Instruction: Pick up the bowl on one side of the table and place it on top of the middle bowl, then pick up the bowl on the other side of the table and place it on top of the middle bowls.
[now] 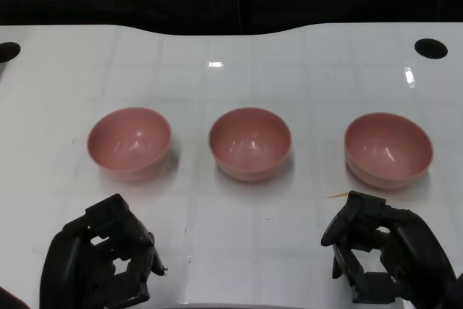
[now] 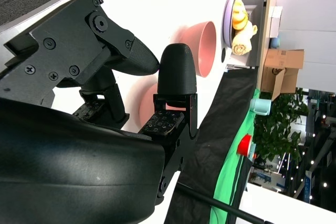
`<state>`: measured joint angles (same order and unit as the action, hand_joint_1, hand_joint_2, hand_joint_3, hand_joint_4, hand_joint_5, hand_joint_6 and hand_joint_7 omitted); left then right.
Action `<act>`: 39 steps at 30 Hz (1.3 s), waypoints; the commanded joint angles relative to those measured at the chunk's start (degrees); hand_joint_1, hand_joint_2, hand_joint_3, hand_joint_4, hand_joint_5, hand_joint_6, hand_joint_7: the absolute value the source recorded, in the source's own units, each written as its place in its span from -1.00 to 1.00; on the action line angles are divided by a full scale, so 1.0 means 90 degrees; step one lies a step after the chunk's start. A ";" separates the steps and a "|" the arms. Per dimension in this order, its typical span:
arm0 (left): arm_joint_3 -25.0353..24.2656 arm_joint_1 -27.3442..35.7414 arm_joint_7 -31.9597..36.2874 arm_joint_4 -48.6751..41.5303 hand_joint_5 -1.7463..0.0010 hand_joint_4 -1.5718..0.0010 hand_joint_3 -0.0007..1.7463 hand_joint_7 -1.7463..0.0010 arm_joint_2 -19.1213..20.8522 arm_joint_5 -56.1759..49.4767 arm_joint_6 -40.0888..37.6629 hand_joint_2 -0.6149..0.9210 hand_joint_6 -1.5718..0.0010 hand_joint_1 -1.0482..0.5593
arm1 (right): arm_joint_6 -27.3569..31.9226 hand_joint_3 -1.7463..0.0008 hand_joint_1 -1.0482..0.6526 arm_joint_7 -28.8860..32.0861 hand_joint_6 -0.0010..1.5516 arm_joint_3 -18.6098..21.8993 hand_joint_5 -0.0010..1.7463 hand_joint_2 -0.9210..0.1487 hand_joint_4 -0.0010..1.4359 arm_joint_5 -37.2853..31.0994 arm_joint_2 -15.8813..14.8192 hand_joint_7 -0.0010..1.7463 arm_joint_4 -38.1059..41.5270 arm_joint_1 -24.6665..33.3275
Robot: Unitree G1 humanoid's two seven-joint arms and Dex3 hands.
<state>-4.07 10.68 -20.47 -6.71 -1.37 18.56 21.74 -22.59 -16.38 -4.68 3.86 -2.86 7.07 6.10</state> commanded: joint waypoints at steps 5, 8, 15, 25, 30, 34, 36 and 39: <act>-0.0038 0.0068 -0.0010 0.0089 -0.74 -0.17 0.39 -0.55 0.0064 -0.0004 -0.0060 0.38 -0.17 0.09 | 0.0052 -0.10 0.08 -0.0075 0.02 0.0070 0.61 -0.31 0.02 0.0037 -0.0172 0.15 -0.0093 -0.0073; -0.0043 0.0060 -0.0032 0.0042 -0.72 -0.17 0.39 -0.54 0.0077 -0.0045 0.0023 0.39 -0.16 0.10 | 0.0223 0.07 0.05 -0.0066 -0.02 0.0080 0.51 -0.38 -0.10 -0.0144 -0.0347 -0.05 -0.0177 -0.0168; -0.0026 0.0081 -0.0048 0.0049 -0.68 -0.19 0.34 -0.55 0.0049 -0.0037 0.0040 0.40 -0.17 0.07 | 0.0187 0.78 -0.05 0.0135 -0.05 0.0150 0.13 -0.83 -0.28 -0.0796 -0.0799 -0.62 -0.0257 -0.0417; 0.0005 0.0068 -0.0043 -0.0013 -0.69 -0.19 0.35 -0.54 0.0030 -0.0086 0.0101 0.40 -0.17 0.07 | 0.0246 0.94 -0.27 0.0863 -0.33 0.0280 -0.36 -0.96 -0.52 -0.2216 -0.1460 -0.98 -0.0637 -0.0722; 0.0001 0.0070 -0.0043 0.0012 -0.69 -0.18 0.32 -0.54 0.0048 -0.0072 0.0082 0.41 -0.16 0.07 | 0.0497 0.98 -0.36 0.1283 -0.32 0.0290 -0.41 -0.92 -0.46 -0.3144 -0.1743 -0.99 -0.0786 -0.0980; -0.0014 0.0055 -0.0066 -0.0015 -0.68 -0.19 0.32 -0.54 0.0040 -0.0032 0.0094 0.42 -0.16 0.09 | 0.0795 0.99 -0.41 0.1548 -0.32 0.0163 -0.45 -0.94 -0.47 -0.3885 -0.1918 -0.99 -0.0816 -0.1156; -0.0011 0.0058 -0.0057 0.0008 -0.68 -0.19 0.32 -0.53 0.0043 -0.0026 0.0056 0.41 -0.17 0.09 | 0.0958 1.00 -0.42 0.1652 -0.36 0.0064 -0.51 -0.94 -0.47 -0.4336 -0.2009 -1.00 -0.0807 -0.1268; -0.0008 0.0054 -0.0057 0.0031 -0.67 -0.20 0.32 -0.52 0.0049 -0.0008 0.0009 0.42 -0.18 0.08 | 0.1280 1.00 -0.42 0.1735 -0.41 -0.0135 -0.56 -0.93 -0.51 -0.4897 -0.2105 -1.00 -0.0680 -0.1496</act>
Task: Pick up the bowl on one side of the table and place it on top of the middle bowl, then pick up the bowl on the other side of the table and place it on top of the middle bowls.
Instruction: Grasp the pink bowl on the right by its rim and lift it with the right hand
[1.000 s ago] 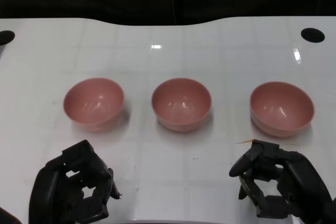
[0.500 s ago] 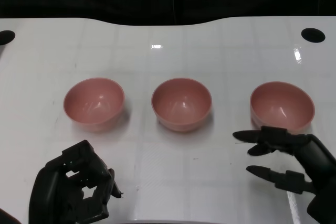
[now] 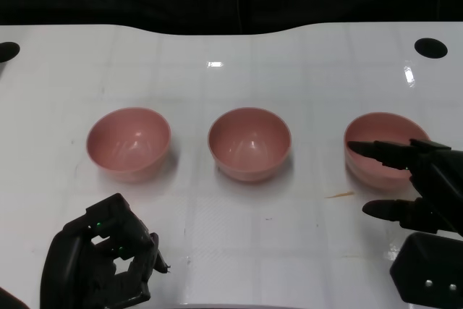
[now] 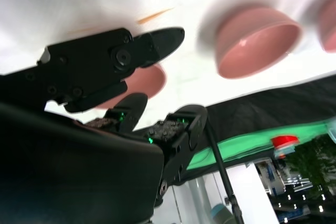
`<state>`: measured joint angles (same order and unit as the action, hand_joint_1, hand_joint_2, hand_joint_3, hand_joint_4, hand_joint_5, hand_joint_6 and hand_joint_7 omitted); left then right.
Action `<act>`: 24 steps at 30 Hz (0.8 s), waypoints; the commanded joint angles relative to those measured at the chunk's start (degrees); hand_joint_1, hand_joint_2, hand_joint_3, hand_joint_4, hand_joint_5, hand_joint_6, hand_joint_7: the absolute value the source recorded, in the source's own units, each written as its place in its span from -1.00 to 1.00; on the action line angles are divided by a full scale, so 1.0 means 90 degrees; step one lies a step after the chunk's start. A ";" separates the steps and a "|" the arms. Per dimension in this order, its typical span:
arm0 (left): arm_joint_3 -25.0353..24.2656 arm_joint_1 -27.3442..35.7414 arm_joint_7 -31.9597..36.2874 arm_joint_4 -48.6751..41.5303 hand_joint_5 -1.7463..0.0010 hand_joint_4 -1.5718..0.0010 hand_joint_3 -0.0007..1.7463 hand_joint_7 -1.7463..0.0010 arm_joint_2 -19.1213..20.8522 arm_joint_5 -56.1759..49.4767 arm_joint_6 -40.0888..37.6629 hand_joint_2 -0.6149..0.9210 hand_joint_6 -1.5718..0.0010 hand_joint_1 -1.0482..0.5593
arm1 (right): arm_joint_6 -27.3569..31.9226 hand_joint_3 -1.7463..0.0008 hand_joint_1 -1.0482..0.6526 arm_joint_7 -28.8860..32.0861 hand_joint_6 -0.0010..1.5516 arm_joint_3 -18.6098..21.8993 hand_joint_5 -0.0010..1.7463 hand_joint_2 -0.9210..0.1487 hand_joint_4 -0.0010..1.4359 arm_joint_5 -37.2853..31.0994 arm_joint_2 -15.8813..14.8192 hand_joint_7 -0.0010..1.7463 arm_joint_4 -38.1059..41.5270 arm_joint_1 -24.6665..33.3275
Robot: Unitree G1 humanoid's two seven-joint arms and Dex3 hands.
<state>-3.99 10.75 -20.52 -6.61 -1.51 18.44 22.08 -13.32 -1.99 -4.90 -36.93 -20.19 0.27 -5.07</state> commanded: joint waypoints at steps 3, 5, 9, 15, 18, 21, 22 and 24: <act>-0.0010 0.0061 -0.0022 0.0049 -0.67 -0.20 0.31 -0.51 0.0063 -0.0027 -0.0033 0.42 -0.19 0.07 | 0.0580 1.00 -0.41 0.0186 -0.44 -0.0342 -0.58 -0.92 -0.54 -0.0828 -0.0216 -1.00 0.0368 -0.0554; -0.0005 0.0070 -0.0005 0.0052 -0.66 -0.20 0.31 -0.51 0.0068 -0.0074 -0.0001 0.42 -0.19 0.07 | 0.0802 1.00 -0.40 0.0180 -0.45 -0.0494 -0.59 -0.90 -0.55 -0.1025 -0.0196 -1.00 0.0616 -0.0751; -0.0001 0.0076 -0.0062 0.0041 -0.68 -0.18 0.30 -0.52 0.0067 -0.0040 0.0035 0.44 -0.17 0.07 | 0.1088 1.00 -0.35 0.0238 -0.47 -0.0806 -0.64 -0.87 -0.56 -0.1231 -0.0173 -1.00 0.1222 -0.1121; 0.0015 0.0095 -0.0128 0.0027 -0.67 -0.18 0.29 -0.50 0.0043 0.0000 0.0066 0.46 -0.17 0.07 | 0.1303 1.00 -0.37 0.0488 -0.49 -0.1261 -0.70 -0.89 -0.54 -0.1449 -0.0176 -0.99 0.2345 -0.1752; 0.0013 0.0110 -0.0126 0.0055 -0.66 -0.18 0.29 -0.49 0.0041 0.0001 0.0059 0.46 -0.17 0.07 | 0.1357 0.99 -0.38 0.0634 -0.49 -0.1500 -0.72 -0.90 -0.51 -0.1533 -0.0153 -0.99 0.2934 -0.2075; 0.0017 0.0103 -0.0123 0.0044 -0.66 -0.18 0.28 -0.50 0.0031 -0.0022 0.0104 0.46 -0.17 0.07 | 0.1416 0.99 -0.39 0.0674 -0.49 -0.1732 -0.74 -0.94 -0.50 -0.1519 -0.0065 -1.00 0.3666 -0.2472; 0.0020 0.0101 -0.0118 0.0046 -0.66 -0.18 0.28 -0.50 0.0028 -0.0028 0.0102 0.47 -0.17 0.06 | 0.1425 0.99 -0.39 0.0696 -0.50 -0.1812 -0.75 -0.95 -0.49 -0.1508 -0.0026 -1.00 0.3940 -0.2614; 0.0028 0.0105 -0.0107 0.0063 -0.67 -0.18 0.27 -0.50 0.0024 -0.0037 0.0085 0.47 -0.17 0.06 | 0.1400 0.98 -0.38 0.0792 -0.50 -0.1949 -0.77 -0.97 -0.47 -0.1483 0.0030 -0.99 0.4373 -0.2828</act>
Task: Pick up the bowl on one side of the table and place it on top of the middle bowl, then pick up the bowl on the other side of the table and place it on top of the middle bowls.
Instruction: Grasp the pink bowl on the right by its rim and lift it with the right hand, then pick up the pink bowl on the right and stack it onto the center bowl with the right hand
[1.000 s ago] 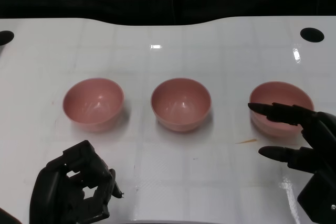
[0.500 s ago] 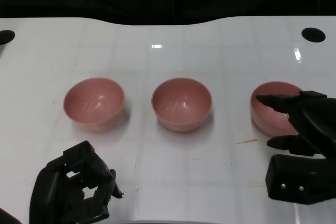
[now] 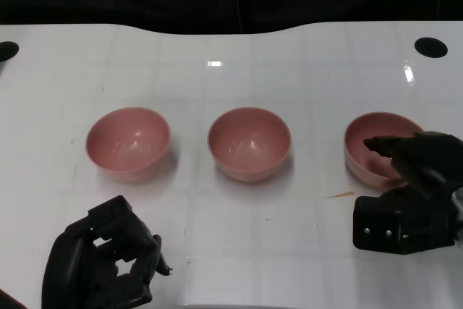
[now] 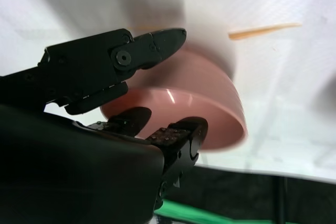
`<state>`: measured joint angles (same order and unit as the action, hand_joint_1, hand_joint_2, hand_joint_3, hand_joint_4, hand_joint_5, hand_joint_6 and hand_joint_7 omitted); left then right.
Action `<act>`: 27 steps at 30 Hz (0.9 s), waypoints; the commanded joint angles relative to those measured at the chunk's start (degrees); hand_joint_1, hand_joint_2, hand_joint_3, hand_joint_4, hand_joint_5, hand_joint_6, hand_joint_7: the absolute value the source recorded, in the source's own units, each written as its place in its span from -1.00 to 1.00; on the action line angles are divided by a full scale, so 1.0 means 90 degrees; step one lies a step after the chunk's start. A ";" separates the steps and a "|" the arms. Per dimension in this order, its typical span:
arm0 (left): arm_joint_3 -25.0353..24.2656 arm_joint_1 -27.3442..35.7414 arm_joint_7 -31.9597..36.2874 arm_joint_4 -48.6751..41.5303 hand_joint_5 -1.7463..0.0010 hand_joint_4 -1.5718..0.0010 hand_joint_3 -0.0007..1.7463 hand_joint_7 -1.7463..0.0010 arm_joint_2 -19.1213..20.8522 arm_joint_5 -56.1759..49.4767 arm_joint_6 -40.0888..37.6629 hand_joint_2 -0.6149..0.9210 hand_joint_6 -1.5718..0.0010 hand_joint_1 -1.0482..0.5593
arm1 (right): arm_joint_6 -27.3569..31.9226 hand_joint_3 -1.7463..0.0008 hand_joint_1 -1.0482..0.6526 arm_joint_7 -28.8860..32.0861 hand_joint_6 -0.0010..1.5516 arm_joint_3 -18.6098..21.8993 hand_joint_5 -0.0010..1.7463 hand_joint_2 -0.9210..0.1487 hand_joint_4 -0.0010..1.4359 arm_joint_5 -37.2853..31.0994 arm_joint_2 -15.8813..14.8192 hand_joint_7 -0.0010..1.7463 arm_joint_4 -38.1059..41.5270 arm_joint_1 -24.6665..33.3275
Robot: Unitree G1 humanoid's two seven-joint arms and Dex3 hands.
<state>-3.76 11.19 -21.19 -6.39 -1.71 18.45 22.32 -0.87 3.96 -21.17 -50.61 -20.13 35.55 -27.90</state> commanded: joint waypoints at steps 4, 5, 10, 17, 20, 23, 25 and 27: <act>0.0028 0.0097 0.0028 0.0123 -0.67 -0.18 0.26 -0.52 0.0032 -0.0089 0.0021 0.48 -0.17 0.07 | -0.0179 0.98 -0.29 0.0445 -0.42 -0.0416 -0.81 -1.00 -0.34 0.0114 0.0227 -0.97 0.1492 -0.0746; 0.0029 0.0101 0.0040 0.0125 -0.67 -0.18 0.26 -0.52 0.0020 -0.0087 0.0024 0.48 -0.16 0.07 | -0.0271 0.98 -0.29 0.0555 -0.41 -0.0507 -0.82 -1.00 -0.32 0.0097 0.0260 -0.97 0.1695 -0.0843; 0.0041 0.0113 0.0086 0.0155 -0.67 -0.19 0.27 -0.53 -0.0009 -0.0109 0.0028 0.48 -0.17 0.07 | -0.0868 0.87 -0.06 0.1391 0.32 -0.0709 0.02 -1.00 0.19 0.0201 0.0322 -0.84 0.2276 -0.1074; 0.0055 0.0108 0.0095 0.0156 -0.68 -0.18 0.28 -0.55 -0.0045 -0.0124 0.0006 0.47 -0.16 0.07 | -0.1543 0.78 0.00 0.2479 0.36 -0.0865 0.92 -0.91 0.18 0.0230 0.0271 -0.11 0.2583 -0.1255; 0.0058 0.0083 0.0073 0.0116 -0.68 -0.18 0.27 -0.54 -0.0047 -0.0123 0.0031 0.48 -0.15 0.08 | -0.1697 0.22 0.02 0.2788 -0.09 -0.0886 0.99 -0.52 0.22 0.0245 0.0256 0.88 0.2520 -0.1389; 0.0053 0.0066 0.0075 0.0091 -0.70 -0.17 0.26 -0.53 -0.0049 -0.0135 0.0060 0.48 -0.16 0.07 | -0.1733 0.03 0.00 0.2757 -0.14 -0.0897 1.00 -0.38 0.23 0.0289 0.0259 0.99 0.2490 -0.1473; 0.0051 0.0058 0.0081 0.0087 -0.70 -0.17 0.24 -0.53 -0.0053 -0.0133 0.0051 0.48 -0.16 0.06 | -0.1813 0.00 0.01 0.2825 -0.14 -0.0871 1.00 -0.33 0.23 0.0330 0.0266 1.00 0.2432 -0.1491; 0.0060 0.0066 0.0090 0.0120 -0.71 -0.17 0.23 -0.53 -0.0058 -0.0119 -0.0003 0.49 -0.16 0.05 | -0.1887 -0.05 0.02 0.2930 -0.11 -0.0869 1.00 -0.27 0.25 0.0347 0.0263 1.00 0.2373 -0.1509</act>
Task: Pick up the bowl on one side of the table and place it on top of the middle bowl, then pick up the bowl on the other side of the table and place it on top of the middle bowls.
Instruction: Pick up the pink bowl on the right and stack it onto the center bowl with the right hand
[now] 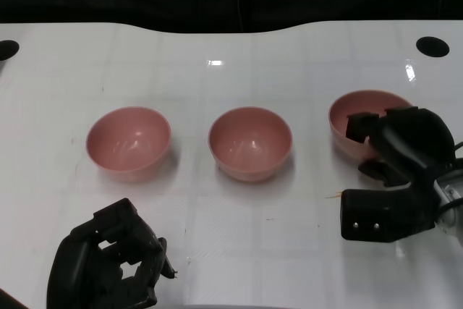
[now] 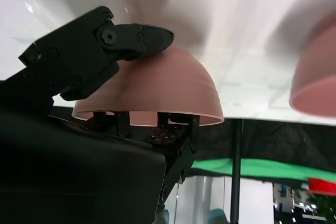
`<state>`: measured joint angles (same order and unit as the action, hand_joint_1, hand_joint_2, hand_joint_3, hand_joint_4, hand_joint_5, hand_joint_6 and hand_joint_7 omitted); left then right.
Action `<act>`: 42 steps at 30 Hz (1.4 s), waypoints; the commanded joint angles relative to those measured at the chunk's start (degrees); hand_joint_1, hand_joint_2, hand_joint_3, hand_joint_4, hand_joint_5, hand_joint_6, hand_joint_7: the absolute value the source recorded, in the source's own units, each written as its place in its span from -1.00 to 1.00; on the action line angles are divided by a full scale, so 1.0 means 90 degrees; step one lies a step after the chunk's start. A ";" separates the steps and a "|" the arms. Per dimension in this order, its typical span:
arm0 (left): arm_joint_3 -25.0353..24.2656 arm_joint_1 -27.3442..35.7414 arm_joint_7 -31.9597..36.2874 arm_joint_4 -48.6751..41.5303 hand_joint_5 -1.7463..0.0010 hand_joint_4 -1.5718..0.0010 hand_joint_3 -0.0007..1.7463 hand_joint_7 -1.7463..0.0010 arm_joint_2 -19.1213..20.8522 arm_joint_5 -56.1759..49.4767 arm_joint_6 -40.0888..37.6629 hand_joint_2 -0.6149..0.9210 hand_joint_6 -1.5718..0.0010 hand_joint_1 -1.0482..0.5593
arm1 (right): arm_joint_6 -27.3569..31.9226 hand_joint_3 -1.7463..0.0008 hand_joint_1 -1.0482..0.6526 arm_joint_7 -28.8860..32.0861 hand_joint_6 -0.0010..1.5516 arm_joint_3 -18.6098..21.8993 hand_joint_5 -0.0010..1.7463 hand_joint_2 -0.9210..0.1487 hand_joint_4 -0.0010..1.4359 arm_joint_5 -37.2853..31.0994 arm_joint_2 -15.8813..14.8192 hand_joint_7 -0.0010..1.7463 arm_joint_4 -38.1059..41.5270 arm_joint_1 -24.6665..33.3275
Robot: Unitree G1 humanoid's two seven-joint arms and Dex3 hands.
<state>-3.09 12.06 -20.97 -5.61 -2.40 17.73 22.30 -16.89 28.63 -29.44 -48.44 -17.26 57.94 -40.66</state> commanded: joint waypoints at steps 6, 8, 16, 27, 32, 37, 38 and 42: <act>-0.0012 -0.0046 0.0048 0.0002 -0.71 -0.16 0.21 -0.54 0.0026 -0.0063 0.0046 0.49 -0.16 0.05 | -0.0211 -0.10 0.05 0.0418 -0.08 0.0059 1.00 -0.27 0.29 0.0137 -0.0073 1.00 -0.0391 -0.0126; -0.0011 -0.0049 0.0049 0.0009 -0.71 -0.16 0.21 -0.54 0.0020 -0.0046 0.0025 0.49 -0.15 0.05 | -0.0267 -0.11 0.06 0.0410 -0.08 0.0096 1.00 -0.26 0.29 0.0182 -0.0074 1.00 -0.0585 -0.0130; -0.0007 -0.0088 0.0042 -0.0040 -0.71 -0.16 0.22 -0.54 0.0004 -0.0052 0.0059 0.49 -0.15 0.06 | -0.0527 -0.31 0.02 0.0221 -0.05 0.0183 1.00 -0.11 0.30 0.0329 0.0034 1.00 -0.1696 -0.0136; -0.0043 -0.0147 0.0002 -0.0137 -0.72 -0.17 0.22 -0.54 0.0001 -0.0067 0.0135 0.48 -0.16 0.06 | -0.0946 -0.44 0.00 0.0005 0.00 0.0164 1.00 0.02 0.35 0.0365 0.0485 1.00 -0.2235 -0.0176; -0.0044 -0.0136 0.0006 -0.0138 -0.72 -0.16 0.21 -0.55 0.0001 -0.0064 0.0127 0.49 -0.16 0.06 | -0.0973 -0.43 -0.01 -0.0117 0.00 0.0090 1.00 0.03 0.35 0.0319 0.0622 1.00 -0.2171 -0.0237; -0.0038 -0.0130 0.0005 -0.0126 -0.71 -0.17 0.19 -0.54 0.0003 -0.0057 0.0109 0.50 -0.16 0.06 | -0.1129 -0.42 0.04 -0.0068 0.01 -0.0046 1.00 0.09 0.36 0.0257 0.0768 1.00 -0.1977 -0.0339; -0.0040 -0.0133 -0.0004 -0.0130 -0.71 -0.17 0.19 -0.54 0.0003 -0.0046 0.0109 0.50 -0.16 0.06 | -0.1142 -0.42 0.04 -0.0059 0.01 -0.0064 1.00 0.09 0.36 0.0253 0.0796 1.00 -0.1936 -0.0351; -0.0045 -0.0142 0.0000 -0.0157 -0.70 -0.17 0.19 -0.53 0.0003 -0.0069 0.0154 0.50 -0.17 0.07 | -0.1272 -0.41 0.03 0.0032 0.00 -0.0107 1.00 0.06 0.35 0.0245 0.0870 1.00 -0.1727 -0.0400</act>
<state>-3.18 10.62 -20.98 -6.48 -2.75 17.30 22.81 -27.69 27.97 -30.06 -45.80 -9.24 41.60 -42.89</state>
